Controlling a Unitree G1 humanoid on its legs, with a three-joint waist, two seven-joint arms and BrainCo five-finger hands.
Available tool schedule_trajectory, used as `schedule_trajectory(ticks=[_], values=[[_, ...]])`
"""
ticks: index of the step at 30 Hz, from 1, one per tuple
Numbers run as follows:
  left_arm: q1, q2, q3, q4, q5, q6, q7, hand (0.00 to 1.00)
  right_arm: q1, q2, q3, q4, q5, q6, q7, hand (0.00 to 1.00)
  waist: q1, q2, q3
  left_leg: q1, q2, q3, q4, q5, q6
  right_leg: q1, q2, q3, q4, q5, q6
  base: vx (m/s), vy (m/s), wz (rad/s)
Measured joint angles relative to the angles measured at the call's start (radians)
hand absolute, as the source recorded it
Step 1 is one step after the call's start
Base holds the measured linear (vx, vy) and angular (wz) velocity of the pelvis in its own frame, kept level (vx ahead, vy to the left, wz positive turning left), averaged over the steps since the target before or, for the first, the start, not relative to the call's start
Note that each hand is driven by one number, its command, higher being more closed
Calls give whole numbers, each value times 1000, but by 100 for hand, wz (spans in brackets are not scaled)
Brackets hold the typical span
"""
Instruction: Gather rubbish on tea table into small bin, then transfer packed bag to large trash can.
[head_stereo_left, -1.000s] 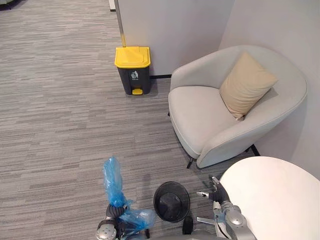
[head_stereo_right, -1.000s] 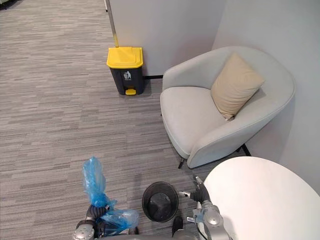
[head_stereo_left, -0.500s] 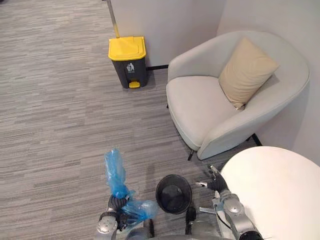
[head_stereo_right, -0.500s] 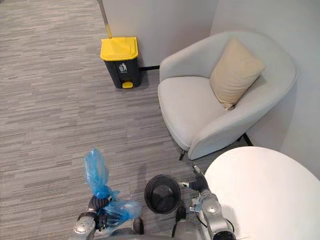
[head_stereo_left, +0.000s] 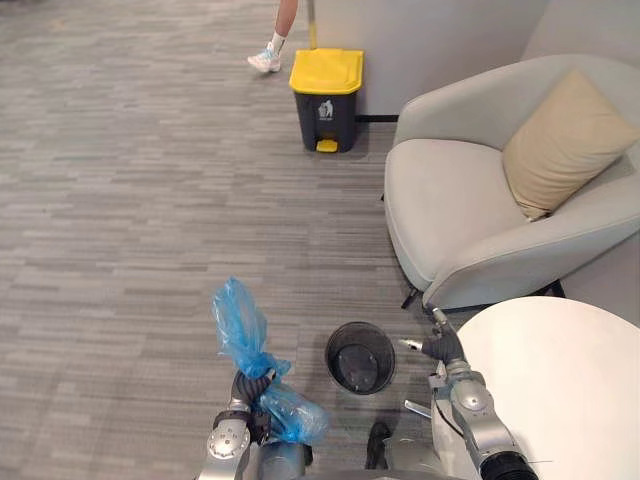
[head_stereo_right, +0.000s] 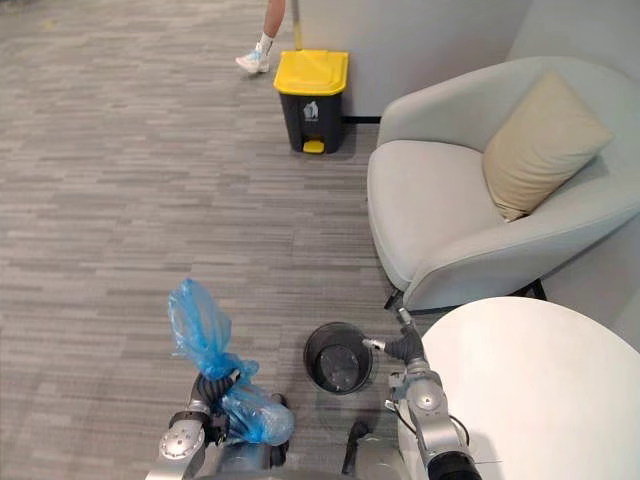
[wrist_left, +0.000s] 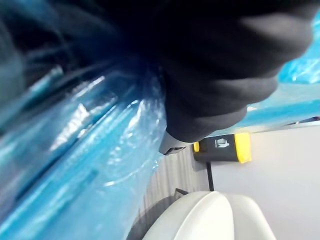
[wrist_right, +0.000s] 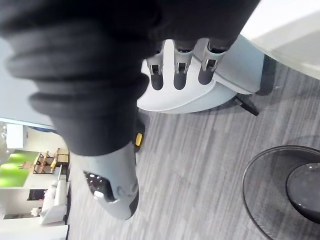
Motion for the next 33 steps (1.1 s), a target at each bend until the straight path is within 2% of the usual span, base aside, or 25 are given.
schedule_trajectory(ticks=[2,3,4,5,6,7,8,9,12,17,24,26,27,29,30,31,32,33], values=[[2,0,-2,-20,0,-1,0,100,18,6,-9,-41,1,-3,-11,0,-2,3,-3,15,54,30,130,-94,10,12,-28,-28,3,10,17,-110,188,41],[0,0,-2,-20,0,-1,0,100,19,6,-11,-40,2,-2,-11,0,-2,7,-5,25,72,41,147,-113,11,13,-32,-33,5,11,29,-94,240,51],[0,-1,-3,-12,0,0,0,100,22,-1,-23,-33,3,-3,-11,0,-13,25,-16,28,75,54,113,-143,5,15,-28,-52,3,13,56,-76,226,57],[-14,5,-14,1,0,0,0,100,22,13,-26,-14,4,-2,-11,0,-23,14,-23,38,42,56,51,-144,16,16,-41,-61,-12,19,68,-68,242,80],[-38,27,-22,35,0,2,0,100,27,31,-35,19,5,0,-8,0,-24,-6,-33,72,-19,51,-68,-90,26,31,-67,-61,-63,33,80,-39,180,71],[-41,35,-25,49,0,2,0,100,31,35,-45,26,6,-1,-8,0,-28,-20,-42,99,-46,42,-129,-61,30,49,-74,-60,-93,41,87,-39,179,76],[-41,42,-34,63,1,2,-1,100,40,36,-67,39,8,-1,-8,0,-34,-16,-47,144,-87,26,-217,-16,41,80,-86,-60,-140,51,102,-31,144,70],[-34,41,-36,65,1,2,0,100,48,37,-88,48,8,-1,-9,0,-39,-8,-52,167,-111,14,-261,1,44,106,-91,-54,-165,62,108,-25,164,61],[-35,58,-39,88,2,2,2,100,46,37,-98,92,8,0,-8,0,-40,4,-66,194,-136,13,-319,24,52,132,-92,-31,-206,92,108,14,108,25],[-37,96,-23,106,3,2,2,100,43,41,-104,127,9,7,-8,0,-52,-2,-77,208,-149,-13,-396,87,69,151,-85,-70,-258,136,131,72,7,17],[-49,102,-21,126,3,2,-1,100,2,46,-127,163,19,8,-6,0,-50,-31,-69,196,-165,-40,-396,82,71,166,-89,-110,-274,132,137,51,9,15],[-53,102,-21,126,3,2,-2,100,-11,48,-135,163,19,9,-6,0,-51,-44,-63,165,-175,-39,-343,35,85,125,-122,-109,-189,81,146,11,70,15],[-53,102,-21,126,3,2,-3,100,-8,48,-140,166,19,10,-6,0,-53,-56,-55,143,-182,-36,-281,-13,93,106,-155,-107,-106,35,154,0,41,18],[-49,110,-21,125,4,2,-3,100,-4,48,-139,183,19,14,-6,0,-52,-78,-49,125,-192,-12,-203,-68,103,103,-197,-109,-29,-21,149,47,61,25],[-48,117,-20,125,6,2,-3,100,-3,47,-139,193,19,18,-6,0,-50,-86,-46,118,-195,-9,-162,-103,106,102,-212,-106,17,-40,119,114,60,23],[-37,119,-19,123,12,3,-2,100,2,45,-139,193,18,19,-5,0,-50,-84,-40,120,-194,-16,-144,-121,118,74,-225,-78,95,-29,97,148,107,26],[-33,120,-20,119,12,3,-2,100,18,43,-138,193,18,19,0,0,-56,-71,-39,132,-194,-42,-129,-133,128,8,-220,6,250,20,17,130,109,31],[-31,122,-20,118,12,4,-2,100,30,44,-139,193,19,19,5,0,-60,-63,-38,148,-182,-71,-125,-134,125,-31,-203,47,317,36,-8,278,107,61]])
